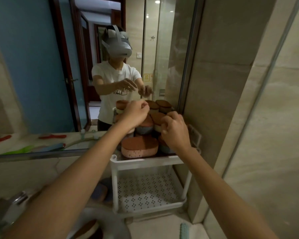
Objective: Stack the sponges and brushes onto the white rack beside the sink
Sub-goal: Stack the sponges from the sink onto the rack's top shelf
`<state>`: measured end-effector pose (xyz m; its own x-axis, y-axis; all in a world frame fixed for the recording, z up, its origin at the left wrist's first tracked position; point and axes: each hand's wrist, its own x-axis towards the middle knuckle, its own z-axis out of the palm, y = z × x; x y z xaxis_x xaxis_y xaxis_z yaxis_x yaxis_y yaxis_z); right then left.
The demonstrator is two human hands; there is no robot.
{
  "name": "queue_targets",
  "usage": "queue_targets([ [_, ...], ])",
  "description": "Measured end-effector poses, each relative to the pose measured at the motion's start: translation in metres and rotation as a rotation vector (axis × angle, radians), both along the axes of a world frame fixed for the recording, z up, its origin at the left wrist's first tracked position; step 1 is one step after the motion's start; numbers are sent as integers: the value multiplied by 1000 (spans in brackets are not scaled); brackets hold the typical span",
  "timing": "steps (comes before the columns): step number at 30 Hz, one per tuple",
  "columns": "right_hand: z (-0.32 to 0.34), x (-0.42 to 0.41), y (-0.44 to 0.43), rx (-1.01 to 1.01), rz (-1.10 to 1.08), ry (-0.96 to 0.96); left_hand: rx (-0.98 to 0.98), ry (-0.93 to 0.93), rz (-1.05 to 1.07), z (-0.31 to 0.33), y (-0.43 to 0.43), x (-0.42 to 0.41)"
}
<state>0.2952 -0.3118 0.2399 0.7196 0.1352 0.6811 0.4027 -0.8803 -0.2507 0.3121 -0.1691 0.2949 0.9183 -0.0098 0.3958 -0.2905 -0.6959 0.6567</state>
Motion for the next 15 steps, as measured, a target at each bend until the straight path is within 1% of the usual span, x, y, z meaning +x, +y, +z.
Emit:
queue_targets([
  [2,-8,-14,24,86,106,-59,-101,-40,82,-4,23,-21],
  [5,-27,-42,67,200,278,-70,-249,-41,166,-32,62,-54],
  [7,-45,-63,97,288,407,-60,-321,0,230,-62,90,-76],
  [9,-73,-83,124,325,496,-11,-372,74,303,-97,118,-97],
  [11,-111,-100,146,296,552,83,-418,170,410,-138,144,-117],
  [13,-153,-111,162,222,582,229,-460,306,479,-180,164,-138],
  [15,-192,-115,173,115,549,490,-474,469,496,-223,180,-157],
])
